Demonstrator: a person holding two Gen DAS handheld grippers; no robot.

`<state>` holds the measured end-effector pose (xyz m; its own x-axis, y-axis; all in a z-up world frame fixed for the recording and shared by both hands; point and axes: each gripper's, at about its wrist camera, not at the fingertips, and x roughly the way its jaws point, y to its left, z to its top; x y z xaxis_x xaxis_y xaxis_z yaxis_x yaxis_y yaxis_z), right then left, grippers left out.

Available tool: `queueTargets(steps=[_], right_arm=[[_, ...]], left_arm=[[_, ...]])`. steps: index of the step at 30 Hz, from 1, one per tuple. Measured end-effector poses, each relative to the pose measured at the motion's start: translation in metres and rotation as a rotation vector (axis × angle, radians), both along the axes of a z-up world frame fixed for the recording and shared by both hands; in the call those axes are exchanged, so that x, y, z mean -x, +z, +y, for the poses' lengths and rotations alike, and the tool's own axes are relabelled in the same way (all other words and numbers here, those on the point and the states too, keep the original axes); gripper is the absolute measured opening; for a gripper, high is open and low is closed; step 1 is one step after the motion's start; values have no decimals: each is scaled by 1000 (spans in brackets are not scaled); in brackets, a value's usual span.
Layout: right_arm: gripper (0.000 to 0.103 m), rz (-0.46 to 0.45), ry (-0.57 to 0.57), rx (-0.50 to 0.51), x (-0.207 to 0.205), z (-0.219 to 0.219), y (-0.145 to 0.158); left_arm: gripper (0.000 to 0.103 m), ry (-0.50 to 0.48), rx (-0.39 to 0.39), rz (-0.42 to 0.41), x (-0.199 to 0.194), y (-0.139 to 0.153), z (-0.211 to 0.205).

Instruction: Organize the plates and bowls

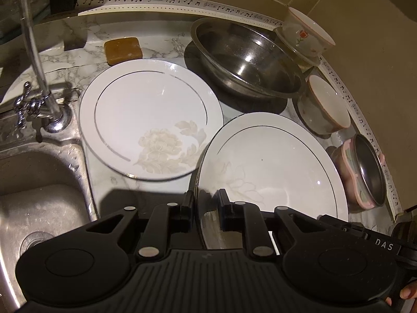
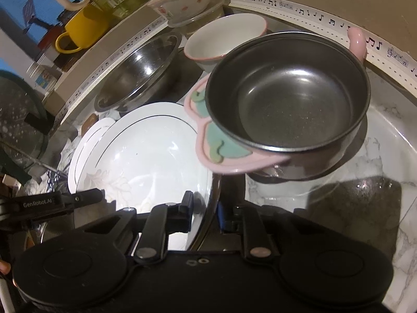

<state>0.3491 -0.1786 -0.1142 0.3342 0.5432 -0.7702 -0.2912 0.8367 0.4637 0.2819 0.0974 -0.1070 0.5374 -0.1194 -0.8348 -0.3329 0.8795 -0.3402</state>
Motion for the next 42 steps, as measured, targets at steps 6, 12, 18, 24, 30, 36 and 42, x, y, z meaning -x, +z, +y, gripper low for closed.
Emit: queueTargets(steps=[6, 12, 18, 24, 30, 36, 42], right_arm=[[19, -21, 35, 13, 19, -3, 7], [19, -15, 54, 10, 41, -17, 8], [17, 12, 54, -2, 61, -34, 7], [17, 28, 51, -13, 75, -44, 8], [16, 37, 48, -11, 84, -53, 6], [17, 54, 37, -19, 85, -57, 1], [18, 64, 52, 2, 84, -54, 2]], left_arm=[[16, -5, -9, 5, 26, 4, -7], [16, -18, -3, 21, 57, 3, -20], [16, -37, 11, 28, 82, 3, -30], [16, -45, 14, 34, 101, 4, -40], [16, -60, 21, 45, 108, 1, -46], [16, -71, 11, 40, 108, 1, -48], [16, -77, 6, 32, 109, 2, -47]])
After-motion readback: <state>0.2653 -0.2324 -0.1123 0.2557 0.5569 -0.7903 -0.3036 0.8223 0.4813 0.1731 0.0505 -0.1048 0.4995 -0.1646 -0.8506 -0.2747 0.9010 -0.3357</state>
